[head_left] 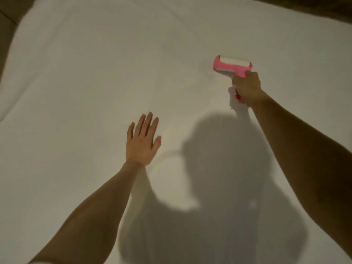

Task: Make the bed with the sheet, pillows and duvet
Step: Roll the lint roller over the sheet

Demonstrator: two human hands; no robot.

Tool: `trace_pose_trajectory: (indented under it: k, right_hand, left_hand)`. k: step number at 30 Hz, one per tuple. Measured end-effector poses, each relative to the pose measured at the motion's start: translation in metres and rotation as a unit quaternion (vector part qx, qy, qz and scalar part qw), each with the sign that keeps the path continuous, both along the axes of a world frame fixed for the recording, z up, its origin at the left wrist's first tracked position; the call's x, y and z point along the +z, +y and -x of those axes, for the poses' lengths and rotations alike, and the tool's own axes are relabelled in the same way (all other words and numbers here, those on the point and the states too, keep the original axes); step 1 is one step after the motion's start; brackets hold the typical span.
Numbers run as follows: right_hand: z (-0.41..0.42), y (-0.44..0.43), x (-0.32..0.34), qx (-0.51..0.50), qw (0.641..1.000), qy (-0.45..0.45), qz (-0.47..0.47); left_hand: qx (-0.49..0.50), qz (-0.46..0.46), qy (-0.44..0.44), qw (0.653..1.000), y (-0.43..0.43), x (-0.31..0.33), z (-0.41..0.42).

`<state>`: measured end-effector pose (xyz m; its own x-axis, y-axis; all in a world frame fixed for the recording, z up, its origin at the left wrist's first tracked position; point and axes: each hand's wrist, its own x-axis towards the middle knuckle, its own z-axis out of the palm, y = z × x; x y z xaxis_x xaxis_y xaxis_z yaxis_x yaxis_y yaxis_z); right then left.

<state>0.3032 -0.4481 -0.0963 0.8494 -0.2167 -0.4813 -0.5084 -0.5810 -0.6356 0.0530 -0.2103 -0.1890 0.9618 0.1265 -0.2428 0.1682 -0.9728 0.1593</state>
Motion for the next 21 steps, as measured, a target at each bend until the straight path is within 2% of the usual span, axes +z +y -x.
trace_pose_trajectory:
  k: [7,12,18,21]
  right_hand:
    - [-0.035,-0.001,-0.008,0.065,0.996,-0.010,0.066]
    - [-0.061,-0.004,0.002,0.083,0.996,0.025,0.035]
    - [-0.081,0.001,-0.001,0.062,0.997,-0.034,-0.002]
    - [-0.084,0.000,-0.003,0.073,0.997,-0.024,-0.008]
  left_hand:
    - [0.010,0.003,-0.029,1.000,0.000,-0.011,0.002]
    - [0.011,-0.003,-0.032,0.999,0.001,-0.020,0.002]
    - [0.010,-0.007,-0.045,0.999,0.002,-0.028,0.004]
    - [0.011,-0.015,-0.065,0.998,0.005,-0.039,0.007]
